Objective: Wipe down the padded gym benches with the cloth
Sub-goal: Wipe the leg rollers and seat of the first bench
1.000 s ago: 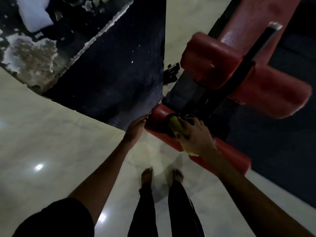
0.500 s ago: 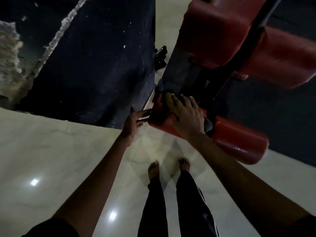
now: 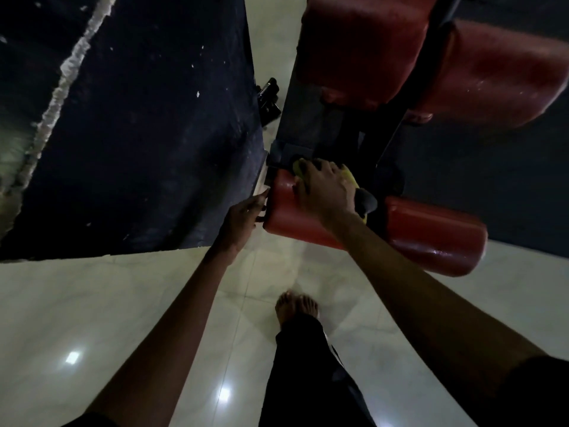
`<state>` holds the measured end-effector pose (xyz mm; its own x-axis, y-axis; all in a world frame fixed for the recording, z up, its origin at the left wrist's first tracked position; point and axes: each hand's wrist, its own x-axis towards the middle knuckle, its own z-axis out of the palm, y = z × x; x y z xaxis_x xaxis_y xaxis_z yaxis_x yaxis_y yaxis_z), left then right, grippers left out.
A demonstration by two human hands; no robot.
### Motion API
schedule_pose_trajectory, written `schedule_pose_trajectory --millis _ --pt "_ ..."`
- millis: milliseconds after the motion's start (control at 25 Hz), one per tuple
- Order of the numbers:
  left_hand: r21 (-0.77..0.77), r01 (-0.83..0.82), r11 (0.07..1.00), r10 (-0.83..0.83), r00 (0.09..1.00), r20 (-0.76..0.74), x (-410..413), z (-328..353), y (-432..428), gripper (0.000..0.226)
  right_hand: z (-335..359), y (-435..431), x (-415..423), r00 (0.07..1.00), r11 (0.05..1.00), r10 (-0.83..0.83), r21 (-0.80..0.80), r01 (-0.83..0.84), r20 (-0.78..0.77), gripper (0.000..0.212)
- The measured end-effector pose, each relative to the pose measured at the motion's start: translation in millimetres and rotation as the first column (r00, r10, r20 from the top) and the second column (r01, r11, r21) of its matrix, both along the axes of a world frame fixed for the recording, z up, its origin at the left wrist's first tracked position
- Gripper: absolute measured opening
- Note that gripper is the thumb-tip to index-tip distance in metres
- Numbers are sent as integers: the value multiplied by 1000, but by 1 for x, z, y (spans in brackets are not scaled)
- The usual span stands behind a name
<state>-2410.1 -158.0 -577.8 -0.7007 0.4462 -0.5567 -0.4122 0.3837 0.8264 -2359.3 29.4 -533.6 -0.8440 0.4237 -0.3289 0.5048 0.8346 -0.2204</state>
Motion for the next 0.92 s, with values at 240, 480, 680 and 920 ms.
schedule_pose_trajectory --millis 240,480,680,920 --pt "36 144 989 -141 986 -84 -18 -1 20 54 10 32 73 957 949 -275 -185 255 -93 66" --pt "7 50 999 -51 990 133 -24 6 16 40 -4 -3 -2 983 982 -173 -89 167 -57 44" --pt "2 91 996 -89 974 210 -46 14 20 77 -6 -31 62 967 1000 -9 6 11 -255 54" --pt "62 144 988 -156 936 316 -56 12 14 88 -9 -58 5 905 923 -380 -8 385 -190 44"
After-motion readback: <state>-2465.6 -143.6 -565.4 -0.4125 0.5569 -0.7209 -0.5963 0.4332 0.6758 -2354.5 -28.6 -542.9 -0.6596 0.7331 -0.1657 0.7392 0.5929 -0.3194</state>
